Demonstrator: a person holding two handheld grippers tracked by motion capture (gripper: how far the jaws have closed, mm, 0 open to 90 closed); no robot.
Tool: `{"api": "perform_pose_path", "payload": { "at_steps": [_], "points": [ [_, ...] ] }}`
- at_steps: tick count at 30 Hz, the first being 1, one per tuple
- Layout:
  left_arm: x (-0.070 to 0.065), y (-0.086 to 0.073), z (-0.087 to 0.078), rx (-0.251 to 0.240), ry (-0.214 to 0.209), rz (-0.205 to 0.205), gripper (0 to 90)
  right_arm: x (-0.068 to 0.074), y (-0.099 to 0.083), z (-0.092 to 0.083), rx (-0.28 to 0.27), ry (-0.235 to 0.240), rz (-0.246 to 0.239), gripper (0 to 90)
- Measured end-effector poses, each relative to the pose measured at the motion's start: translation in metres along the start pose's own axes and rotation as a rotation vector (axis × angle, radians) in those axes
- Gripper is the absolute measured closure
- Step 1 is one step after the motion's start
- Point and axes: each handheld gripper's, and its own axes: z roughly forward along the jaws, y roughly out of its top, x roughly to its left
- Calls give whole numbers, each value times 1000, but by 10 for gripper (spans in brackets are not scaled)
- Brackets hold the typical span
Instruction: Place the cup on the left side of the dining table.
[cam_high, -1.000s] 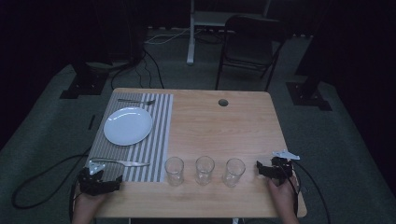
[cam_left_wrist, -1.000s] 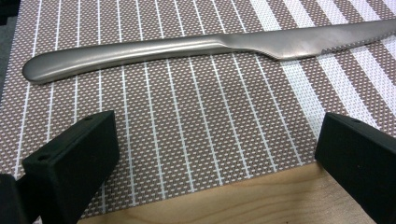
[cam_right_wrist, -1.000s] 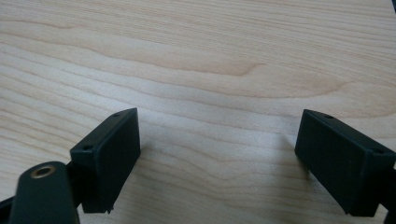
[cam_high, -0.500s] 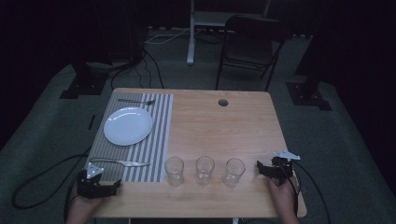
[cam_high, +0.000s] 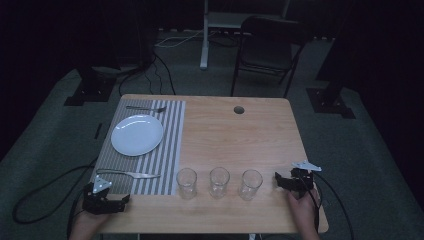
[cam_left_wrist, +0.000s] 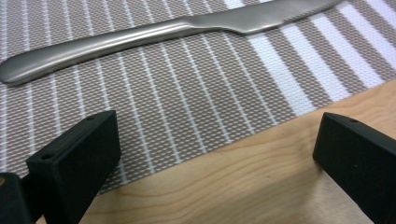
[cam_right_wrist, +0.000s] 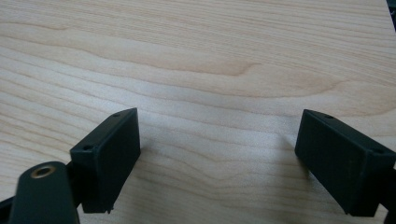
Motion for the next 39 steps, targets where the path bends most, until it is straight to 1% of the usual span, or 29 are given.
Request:
{"api": "perform_pose_path", "payload": {
  "at_steps": [2,3,4,8,9,10,12,13,16,17,20,22,23,24,28,29,31,32,33,34,35,37,38,39],
  "points": [
    [-2,1,0,0,-17,6,13,0,0,0,0,0,0,137],
    [-3,2,-1,-4,-10,11,13,0,0,0,0,0,0,137],
    [-5,3,-2,-3,-14,20,12,0,0,0,0,0,0,137],
    [-11,7,-3,-13,-27,35,13,0,0,0,0,0,0,137],
    [-12,7,-3,-9,-40,40,13,0,0,0,0,0,0,137],
    [-12,7,-3,-9,-40,40,13,0,0,0,0,0,0,137],
    [-18,10,-2,-9,-52,59,13,0,0,0,0,0,0,137],
    [-19,11,-2,-7,-50,64,13,0,0,0,0,0,0,137],
    [-23,13,-2,-8,-59,67,13,0,0,0,0,0,0,137],
    [-24,14,-1,-4,-76,70,13,0,0,0,0,0,0,137],
    [-27,15,2,1,-79,77,13,0,0,0,0,0,0,137],
    [-29,16,3,2,-92,79,13,0,0,0,0,0,0,137],
    [-31,17,2,-6,-101,76,13,0,0,0,0,0,0,137],
    [-33,19,1,-6,-117,82,13,0,0,0,0,0,0,137],
    [-42,24,-2,-18,-134,106,13,0,0,0,0,0,1,137],
    [-45,26,-1,-19,-145,114,13,0,0,0,0,0,0,137],
    [-47,27,-2,-22,-145,121,13,0,0,0,0,0,0,137],
    [-49,28,-1,-21,-157,126,13,0,0,0,0,0,0,137],
    [-52,29,-1,-22,-160,135,13,0,0,0,0,0,0,137],
    [-52,29,-1,-22,-160,135,12,0,0,0,0,0,0,137],
    [-57,33,-2,-30,-181,144,13,0,0,0,0,0,0,137],
    [-60,35,-2,-28,-210,145,13,0,0,0,0,0,0,137],
    [-60,35,-2,-28,-210,145,13,0,0,0,0,0,0,137],
    [-62,37,-1,-20,-220,148,13,0,0,0,0,0,0,137]
  ]
}}
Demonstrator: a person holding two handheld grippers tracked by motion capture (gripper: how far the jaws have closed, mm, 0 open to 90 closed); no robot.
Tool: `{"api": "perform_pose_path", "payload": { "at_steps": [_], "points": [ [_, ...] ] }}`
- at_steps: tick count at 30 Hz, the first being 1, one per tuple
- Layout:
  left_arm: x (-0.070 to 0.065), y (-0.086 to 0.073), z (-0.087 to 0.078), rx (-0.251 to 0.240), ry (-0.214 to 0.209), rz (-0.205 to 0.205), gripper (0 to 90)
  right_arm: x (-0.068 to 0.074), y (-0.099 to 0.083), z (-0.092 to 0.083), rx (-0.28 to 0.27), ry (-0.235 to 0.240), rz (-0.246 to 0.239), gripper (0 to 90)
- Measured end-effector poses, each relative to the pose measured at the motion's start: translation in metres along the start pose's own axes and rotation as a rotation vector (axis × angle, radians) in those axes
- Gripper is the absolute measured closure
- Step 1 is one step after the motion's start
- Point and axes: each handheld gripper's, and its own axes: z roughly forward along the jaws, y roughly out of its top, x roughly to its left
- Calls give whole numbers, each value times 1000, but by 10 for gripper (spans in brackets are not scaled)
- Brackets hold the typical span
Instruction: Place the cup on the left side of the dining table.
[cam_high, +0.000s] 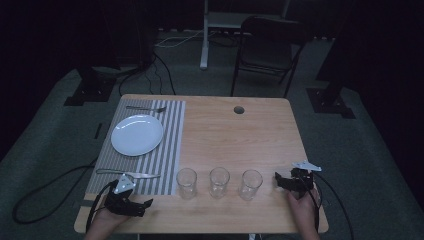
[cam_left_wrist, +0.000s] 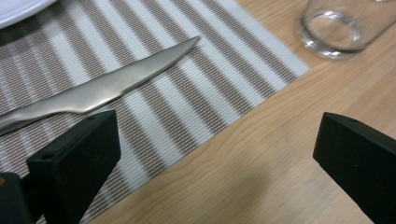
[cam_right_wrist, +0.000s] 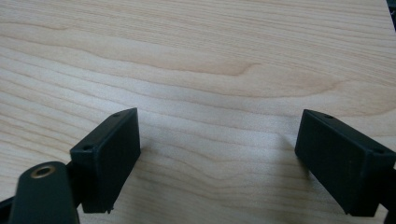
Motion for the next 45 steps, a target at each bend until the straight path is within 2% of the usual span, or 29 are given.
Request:
{"api": "perform_pose_path", "payload": {
  "at_steps": [1,2,4,5,8,10,23,27,32,39,41,43,45],
  "points": [
    [-5,3,3,11,1,23,13,0,0,0,0,0,0,137],
    [-6,4,4,12,-14,27,13,0,0,0,0,0,0,137],
    [-7,5,5,9,-18,30,13,0,0,0,0,0,0,137],
    [-8,9,5,-3,-38,25,13,0,0,0,0,-1,0,137],
    [-10,14,5,-16,-53,30,13,0,0,0,0,0,0,137],
    [-14,20,6,-31,-72,42,13,0,0,0,0,0,0,137],
    [-34,45,10,-35,-129,113,35,0,0,0,-1,-1,0,137],
    [-38,51,9,-30,-133,138,34,0,0,0,-1,-1,0,137],
    [-43,64,7,-63,-149,149,34,0,0,0,-1,-1,0,137],
    [-52,79,10,-51,-160,192,34,0,0,0,-1,-1,0,137],
    [-55,86,10,-61,-168,201,34,0,0,0,-1,-1,0,137],
    [-55,86,10,-61,-168,201,34,0,0,0,0,-1,0,137],
    [-60,95,10,-75,-174,216,34,0,0,0,-1,-1,0,137]
  ]
}}
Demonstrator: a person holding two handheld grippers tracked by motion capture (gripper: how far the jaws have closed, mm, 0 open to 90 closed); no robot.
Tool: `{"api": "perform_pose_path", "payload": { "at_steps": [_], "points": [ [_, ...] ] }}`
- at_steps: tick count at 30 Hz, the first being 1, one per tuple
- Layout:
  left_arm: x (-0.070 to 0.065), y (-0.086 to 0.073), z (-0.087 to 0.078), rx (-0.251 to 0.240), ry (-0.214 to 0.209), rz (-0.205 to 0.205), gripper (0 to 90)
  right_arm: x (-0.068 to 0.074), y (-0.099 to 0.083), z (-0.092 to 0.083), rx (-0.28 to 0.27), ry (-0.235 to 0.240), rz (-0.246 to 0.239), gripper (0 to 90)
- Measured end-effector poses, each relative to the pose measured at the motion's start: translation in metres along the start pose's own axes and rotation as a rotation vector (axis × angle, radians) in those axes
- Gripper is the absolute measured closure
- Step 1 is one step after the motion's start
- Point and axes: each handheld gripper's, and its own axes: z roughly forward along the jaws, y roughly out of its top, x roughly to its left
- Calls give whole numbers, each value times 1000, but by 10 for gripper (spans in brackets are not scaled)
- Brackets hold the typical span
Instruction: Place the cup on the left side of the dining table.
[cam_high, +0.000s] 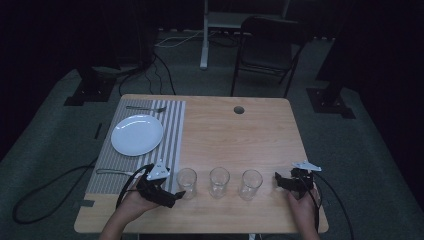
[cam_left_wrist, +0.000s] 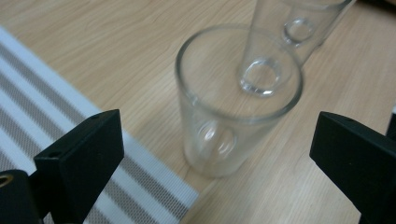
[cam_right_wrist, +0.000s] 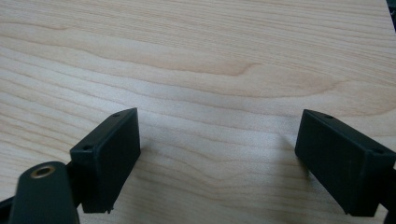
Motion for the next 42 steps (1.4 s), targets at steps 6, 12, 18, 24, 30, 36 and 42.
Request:
{"api": "perform_pose_path", "payload": {
  "at_steps": [6,12,18,24,30,36,42],
  "points": [
    [-2,12,6,-2,-18,18,34,0,0,0,0,0,0,137],
    [-4,24,11,-12,-44,32,34,0,0,0,0,0,0,137],
    [-8,39,17,3,-48,61,34,0,0,0,0,0,-1,137],
    [-10,54,23,4,-82,73,34,0,0,0,0,0,-2,137],
    [-20,66,35,19,-93,108,34,0,0,0,0,0,-2,137],
    [-27,80,42,23,-114,136,34,0,0,0,-1,0,-2,137],
    [-35,94,52,32,-146,158,34,0,0,0,-1,0,-2,137]
  ]
}}
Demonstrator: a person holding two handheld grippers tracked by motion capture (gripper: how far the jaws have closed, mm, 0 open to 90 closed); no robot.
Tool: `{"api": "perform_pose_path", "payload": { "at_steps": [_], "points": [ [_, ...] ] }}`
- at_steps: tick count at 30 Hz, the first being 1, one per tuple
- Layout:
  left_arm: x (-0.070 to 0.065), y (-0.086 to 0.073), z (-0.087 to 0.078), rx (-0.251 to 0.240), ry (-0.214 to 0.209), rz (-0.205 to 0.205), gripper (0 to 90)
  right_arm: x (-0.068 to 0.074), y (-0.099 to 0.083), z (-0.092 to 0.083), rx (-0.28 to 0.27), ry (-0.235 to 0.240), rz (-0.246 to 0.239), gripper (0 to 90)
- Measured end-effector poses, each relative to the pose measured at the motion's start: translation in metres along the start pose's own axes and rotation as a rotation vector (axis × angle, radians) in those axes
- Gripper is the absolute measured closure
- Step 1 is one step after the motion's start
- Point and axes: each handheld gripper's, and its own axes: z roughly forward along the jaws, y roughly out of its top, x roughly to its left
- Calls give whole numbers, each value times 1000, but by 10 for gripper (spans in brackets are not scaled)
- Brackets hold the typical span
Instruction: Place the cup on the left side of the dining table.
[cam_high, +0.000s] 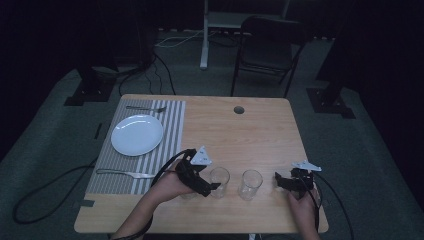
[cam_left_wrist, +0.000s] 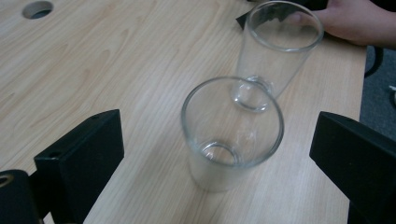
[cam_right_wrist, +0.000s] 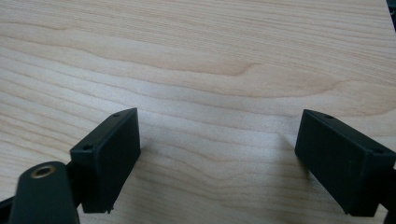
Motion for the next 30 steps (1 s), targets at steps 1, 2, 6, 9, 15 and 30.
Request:
{"api": "perform_pose_path", "payload": {
  "at_steps": [1,2,6,9,15,30],
  "points": [
    [-1,2,2,-2,1,0,34,0,0,0,0,0,0,137],
    [-2,4,4,1,-7,4,34,0,0,0,0,0,0,137],
    [-5,11,12,4,-13,18,34,0,0,0,0,0,-1,137],
    [-7,17,16,9,-18,37,35,0,0,0,-1,0,-1,137],
    [-12,29,26,28,-40,59,35,0,0,0,0,0,1,137],
    [-27,49,60,88,-63,110,35,0,0,0,0,0,0,137]
  ]
}}
